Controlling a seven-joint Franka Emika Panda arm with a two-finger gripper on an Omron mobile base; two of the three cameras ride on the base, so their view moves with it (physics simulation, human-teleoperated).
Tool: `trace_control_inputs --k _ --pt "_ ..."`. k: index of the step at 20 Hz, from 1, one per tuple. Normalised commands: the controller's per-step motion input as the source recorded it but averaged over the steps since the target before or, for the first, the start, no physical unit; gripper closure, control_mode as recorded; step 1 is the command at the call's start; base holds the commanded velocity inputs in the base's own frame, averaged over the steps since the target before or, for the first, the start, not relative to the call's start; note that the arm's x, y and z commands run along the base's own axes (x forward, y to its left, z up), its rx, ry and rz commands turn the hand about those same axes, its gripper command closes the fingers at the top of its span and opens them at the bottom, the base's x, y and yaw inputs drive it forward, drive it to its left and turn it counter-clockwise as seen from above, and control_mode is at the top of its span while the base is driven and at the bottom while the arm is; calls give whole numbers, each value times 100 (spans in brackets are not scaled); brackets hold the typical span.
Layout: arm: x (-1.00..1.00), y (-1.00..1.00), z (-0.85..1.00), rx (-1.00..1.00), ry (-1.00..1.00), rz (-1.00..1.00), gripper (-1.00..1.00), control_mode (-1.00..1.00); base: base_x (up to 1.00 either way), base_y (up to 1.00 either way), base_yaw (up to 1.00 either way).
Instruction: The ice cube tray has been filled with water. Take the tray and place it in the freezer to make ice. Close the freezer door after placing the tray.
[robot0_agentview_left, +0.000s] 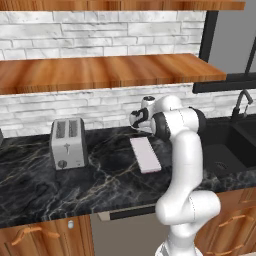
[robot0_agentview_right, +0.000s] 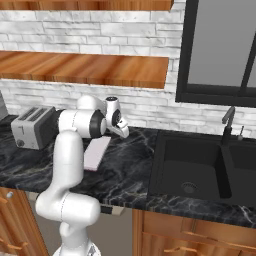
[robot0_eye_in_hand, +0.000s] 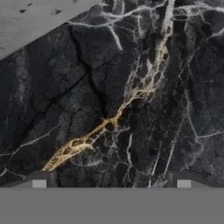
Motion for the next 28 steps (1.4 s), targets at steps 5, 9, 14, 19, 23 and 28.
trace_control_inputs --k 5,9,14,19,23,28 --pt "-58 9 -27 1 0 -9 -100 -100 0 0 0" --pt "-89 31 -34 3 0 -9 -100 -100 0 0 0" --pt "-74 40 -30 3 0 -8 -100 -100 0 0 0" --pt "-56 43 -30 3 0 -9 -100 -100 0 0 0" --pt "-56 50 -31 4 0 -12 -100 -100 0 0 0" --pt "-69 50 -24 6 0 -13 -100 -100 0 0 0"
